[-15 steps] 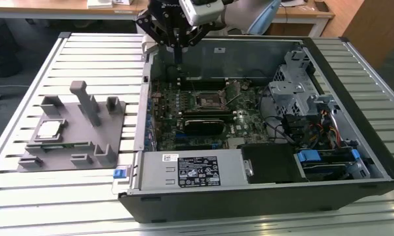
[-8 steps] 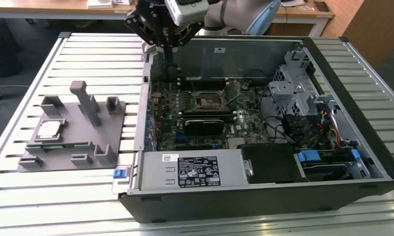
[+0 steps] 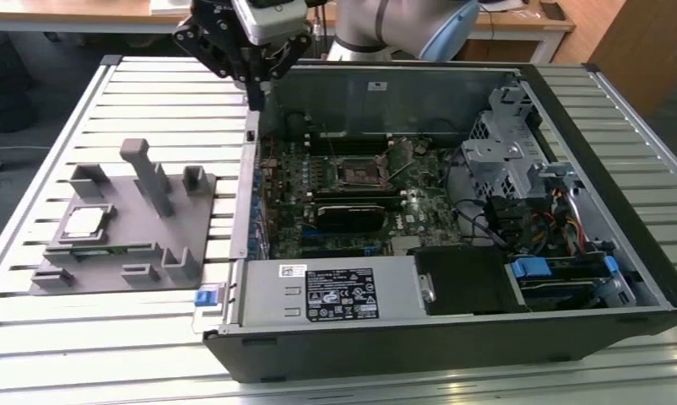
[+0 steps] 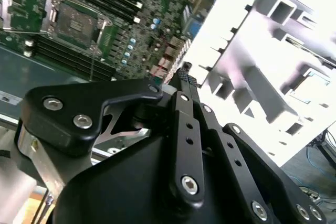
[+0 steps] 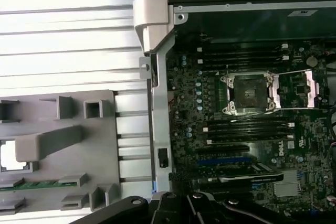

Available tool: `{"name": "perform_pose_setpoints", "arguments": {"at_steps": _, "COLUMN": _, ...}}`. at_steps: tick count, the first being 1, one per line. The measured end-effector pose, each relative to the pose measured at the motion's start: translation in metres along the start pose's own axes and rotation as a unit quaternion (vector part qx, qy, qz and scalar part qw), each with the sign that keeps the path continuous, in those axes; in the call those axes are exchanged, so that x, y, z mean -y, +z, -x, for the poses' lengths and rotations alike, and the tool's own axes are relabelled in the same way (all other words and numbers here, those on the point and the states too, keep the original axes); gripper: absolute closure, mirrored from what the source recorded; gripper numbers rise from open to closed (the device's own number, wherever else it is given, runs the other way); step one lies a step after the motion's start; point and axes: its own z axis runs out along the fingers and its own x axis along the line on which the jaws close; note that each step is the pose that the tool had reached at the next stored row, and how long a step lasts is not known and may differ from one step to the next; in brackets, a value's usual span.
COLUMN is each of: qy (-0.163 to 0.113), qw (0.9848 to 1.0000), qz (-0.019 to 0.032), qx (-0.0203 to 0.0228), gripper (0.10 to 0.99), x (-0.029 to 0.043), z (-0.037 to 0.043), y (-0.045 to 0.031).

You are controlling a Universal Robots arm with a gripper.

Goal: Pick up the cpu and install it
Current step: 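Reach for the cpu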

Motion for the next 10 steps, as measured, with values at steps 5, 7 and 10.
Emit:
{"name": "perform_pose_setpoints", "arguments": {"at_steps": 5, "qy": 0.000, "qw": 1.0000, "qz": 0.0000, "qx": 0.0000, "gripper": 0.980, "x": 0.0017, "z": -0.0228, "y": -0.0002}}
{"name": "perform_pose_setpoints", "arguments": {"at_steps": 7, "qy": 0.000, "qw": 1.0000, "qz": 0.0000, "qx": 0.0000, "gripper": 0.980, "x": 0.0024, "z": -0.0318, "y": -0.0003}}
{"name": "perform_pose_setpoints", "arguments": {"at_steps": 10, "qy": 0.000, "qw": 1.0000, "qz": 0.0000, "qx": 0.0000, "gripper": 0.980, "x": 0.0034, "z": -0.0453, "y": -0.0003}}
